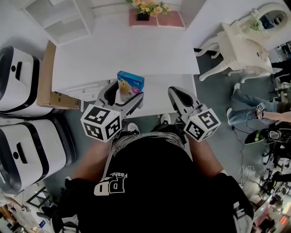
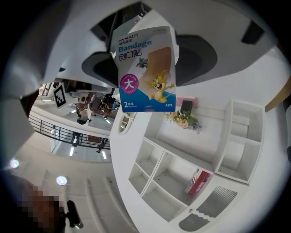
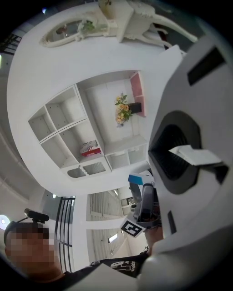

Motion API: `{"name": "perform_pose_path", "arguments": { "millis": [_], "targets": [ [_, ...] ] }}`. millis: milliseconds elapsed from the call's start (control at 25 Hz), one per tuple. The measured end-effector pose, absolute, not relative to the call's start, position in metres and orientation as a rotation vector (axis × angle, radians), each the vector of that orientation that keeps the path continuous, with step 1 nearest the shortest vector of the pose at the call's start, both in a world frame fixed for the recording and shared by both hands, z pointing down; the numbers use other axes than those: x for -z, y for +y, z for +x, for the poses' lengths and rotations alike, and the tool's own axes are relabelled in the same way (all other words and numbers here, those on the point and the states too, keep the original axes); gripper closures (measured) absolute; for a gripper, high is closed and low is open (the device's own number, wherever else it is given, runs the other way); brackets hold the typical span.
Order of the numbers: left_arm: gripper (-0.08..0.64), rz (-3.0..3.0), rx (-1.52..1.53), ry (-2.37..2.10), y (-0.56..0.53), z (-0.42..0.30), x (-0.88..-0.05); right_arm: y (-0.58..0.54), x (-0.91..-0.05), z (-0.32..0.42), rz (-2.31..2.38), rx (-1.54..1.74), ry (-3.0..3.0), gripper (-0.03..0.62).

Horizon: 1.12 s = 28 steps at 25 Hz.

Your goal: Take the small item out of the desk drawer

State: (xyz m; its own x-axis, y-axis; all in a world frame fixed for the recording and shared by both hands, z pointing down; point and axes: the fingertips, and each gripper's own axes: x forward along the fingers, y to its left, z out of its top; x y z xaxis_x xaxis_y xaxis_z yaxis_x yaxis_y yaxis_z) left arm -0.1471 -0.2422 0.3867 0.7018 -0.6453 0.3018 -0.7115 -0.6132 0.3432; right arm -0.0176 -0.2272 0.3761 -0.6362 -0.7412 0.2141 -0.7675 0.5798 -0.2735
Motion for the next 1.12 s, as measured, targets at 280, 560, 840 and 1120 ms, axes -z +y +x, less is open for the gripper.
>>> {"name": "perform_pose_path", "arguments": {
  "millis": [280, 560, 840, 1120],
  "targets": [
    [0.156, 2.447, -0.165, -1.104, -0.233, -0.149, -0.389, -0.225, -0.380, -0.019, 1.243, -0.516, -2.737, 0.584],
    [0.156, 2.407, -0.132, -1.178, -0.218, -0.135, -0.383, -0.211, -0.369, -0.005, 1.141, -0.490, -2.773, 0.584],
    [0.157, 2.376, -0.123, -1.260, -0.195, -0.102, -0.372, -0.177, -0.370, 0.035, 1.067, -0.500, -2.798, 0.584],
    [0.158, 2.359, -0.126, -1.284, -0.157, -0.053, -0.366, -0.144, -0.368, 0.084, 1.055, -0.517, -2.830, 0.584]
  ]
}}
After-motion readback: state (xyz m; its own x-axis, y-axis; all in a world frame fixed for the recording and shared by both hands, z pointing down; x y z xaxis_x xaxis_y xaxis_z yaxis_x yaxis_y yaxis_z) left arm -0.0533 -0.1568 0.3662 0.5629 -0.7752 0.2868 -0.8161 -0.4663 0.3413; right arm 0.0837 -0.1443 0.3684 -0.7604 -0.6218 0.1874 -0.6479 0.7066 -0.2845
